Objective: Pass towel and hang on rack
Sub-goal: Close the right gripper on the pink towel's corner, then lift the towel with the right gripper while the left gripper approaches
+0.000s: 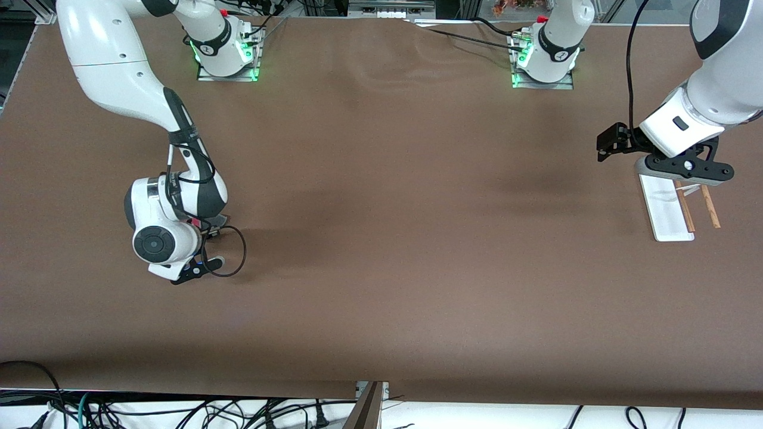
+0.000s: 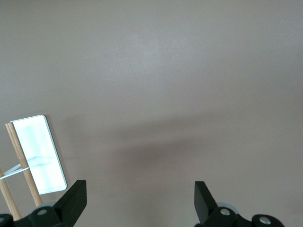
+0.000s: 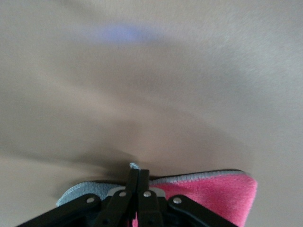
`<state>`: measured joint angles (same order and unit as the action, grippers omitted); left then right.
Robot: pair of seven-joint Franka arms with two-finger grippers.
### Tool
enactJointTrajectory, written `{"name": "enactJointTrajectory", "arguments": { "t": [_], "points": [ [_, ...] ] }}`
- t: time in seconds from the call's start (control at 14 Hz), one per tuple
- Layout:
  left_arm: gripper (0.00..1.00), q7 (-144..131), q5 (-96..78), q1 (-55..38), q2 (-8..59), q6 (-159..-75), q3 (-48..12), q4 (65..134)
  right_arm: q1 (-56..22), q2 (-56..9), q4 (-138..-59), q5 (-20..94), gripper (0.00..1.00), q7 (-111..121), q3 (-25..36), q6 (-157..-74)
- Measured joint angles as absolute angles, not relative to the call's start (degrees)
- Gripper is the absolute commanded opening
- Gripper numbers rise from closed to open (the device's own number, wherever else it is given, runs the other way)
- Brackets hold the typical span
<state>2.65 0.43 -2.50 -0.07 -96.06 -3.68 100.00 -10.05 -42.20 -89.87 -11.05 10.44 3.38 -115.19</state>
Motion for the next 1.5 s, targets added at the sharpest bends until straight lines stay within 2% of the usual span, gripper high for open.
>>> {"name": "enactJointTrajectory", "arguments": {
  "t": [0.29, 0.43, 0.64, 0.86, 1.07, 1.5],
  "points": [
    [1.00, 2.65, 0.43, -2.50, -0.06, -96.06, -3.67, 100.00, -10.04, -38.57, -86.90, -10.62, 0.00, 10.44, 3.41, -114.72],
    [1.00, 2.65, 0.43, -2.50, -0.05, -96.04, -3.68, 100.00, -10.05, -35.41, -84.44, -9.47, 0.00, 10.44, 3.40, -111.42],
    [1.00, 2.65, 0.43, -2.50, -0.05, -96.04, -3.67, 100.00, -10.50, -31.80, -77.47, -8.41, 0.00, 10.45, 2.55, -104.24],
    [1.00, 2.65, 0.43, -2.50, -0.02, -96.04, -3.67, 100.00, -11.29, -30.62, -69.16, -7.14, 0.00, 9.86, -0.78, -100.22],
    [1.00, 2.65, 0.43, -2.49, 0.72, -95.81, -3.69, 100.03, -14.25, -30.56, -64.74, -6.93, 0.00, 3.86, -3.28, -99.40],
    [1.00, 3.49, 0.41, -2.97, 3.88, -95.67, -4.29, 99.99, -24.34, -30.66, -62.50, -6.92, 0.00, -16.30, -4.53, -100.88]
  ]
}}
